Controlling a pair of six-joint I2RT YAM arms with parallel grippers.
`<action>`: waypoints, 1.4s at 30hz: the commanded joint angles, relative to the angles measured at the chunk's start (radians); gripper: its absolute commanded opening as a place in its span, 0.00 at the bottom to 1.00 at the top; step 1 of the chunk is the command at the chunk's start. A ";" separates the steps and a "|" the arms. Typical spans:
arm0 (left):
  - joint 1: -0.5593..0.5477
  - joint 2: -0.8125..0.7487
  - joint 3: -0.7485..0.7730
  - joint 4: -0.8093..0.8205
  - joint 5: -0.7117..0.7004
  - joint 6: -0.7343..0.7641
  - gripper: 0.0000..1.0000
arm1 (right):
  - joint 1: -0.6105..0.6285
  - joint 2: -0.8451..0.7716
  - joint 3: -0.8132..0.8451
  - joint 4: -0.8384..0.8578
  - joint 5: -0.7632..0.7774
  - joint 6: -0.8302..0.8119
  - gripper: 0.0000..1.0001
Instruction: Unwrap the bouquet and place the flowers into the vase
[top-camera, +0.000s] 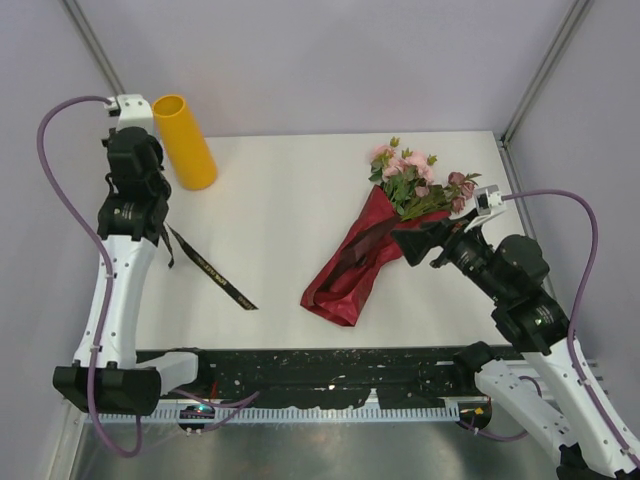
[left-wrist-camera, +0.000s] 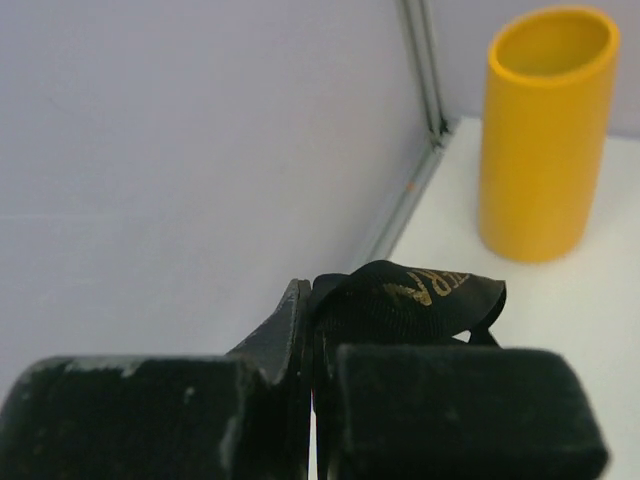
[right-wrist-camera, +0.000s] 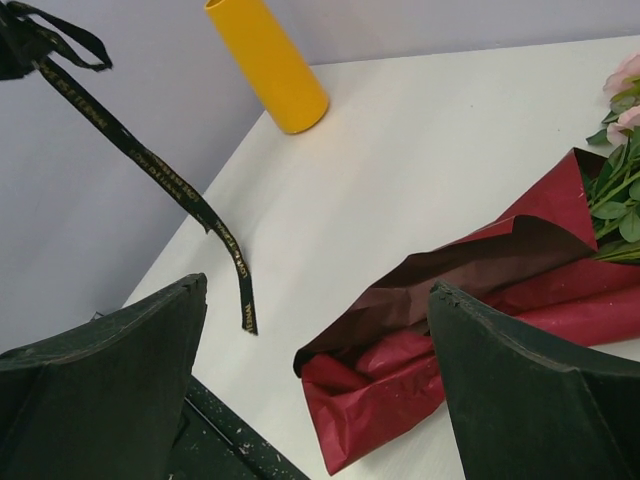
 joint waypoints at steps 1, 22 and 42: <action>0.004 0.031 0.147 0.269 -0.260 0.226 0.00 | 0.004 0.019 -0.008 0.068 -0.023 0.039 0.95; 0.002 0.034 -0.172 0.176 -0.092 -0.074 0.00 | 0.004 0.060 -0.069 0.131 -0.084 0.056 0.95; 0.278 0.166 -0.297 0.000 0.246 -0.464 0.22 | 0.004 0.016 -0.109 0.105 -0.064 0.057 0.95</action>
